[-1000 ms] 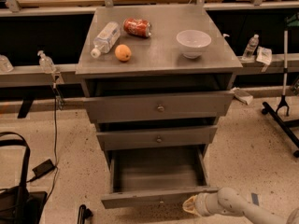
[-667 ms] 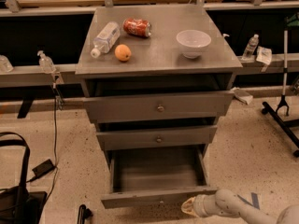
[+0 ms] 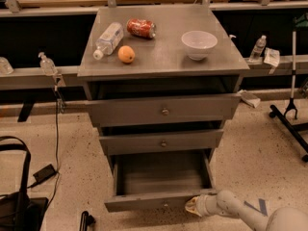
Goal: Close bottom drawer
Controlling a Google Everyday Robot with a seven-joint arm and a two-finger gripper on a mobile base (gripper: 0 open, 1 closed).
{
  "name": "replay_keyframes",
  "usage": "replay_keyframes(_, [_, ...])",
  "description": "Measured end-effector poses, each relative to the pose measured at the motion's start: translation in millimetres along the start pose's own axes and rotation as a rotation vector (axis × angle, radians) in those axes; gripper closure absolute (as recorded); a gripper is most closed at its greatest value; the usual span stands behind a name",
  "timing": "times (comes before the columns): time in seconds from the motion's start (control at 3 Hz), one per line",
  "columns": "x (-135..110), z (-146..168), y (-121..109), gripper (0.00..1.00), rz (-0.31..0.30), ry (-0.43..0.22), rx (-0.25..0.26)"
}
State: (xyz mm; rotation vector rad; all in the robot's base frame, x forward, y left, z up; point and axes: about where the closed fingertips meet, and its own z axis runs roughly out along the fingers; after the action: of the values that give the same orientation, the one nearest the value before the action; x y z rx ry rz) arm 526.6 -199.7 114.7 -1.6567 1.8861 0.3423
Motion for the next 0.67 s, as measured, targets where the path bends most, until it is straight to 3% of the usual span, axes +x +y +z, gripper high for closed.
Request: replay_keyframes(0.67, [-3.4,8.5,0.4,1.0,0.019,-0.027,-0.012])
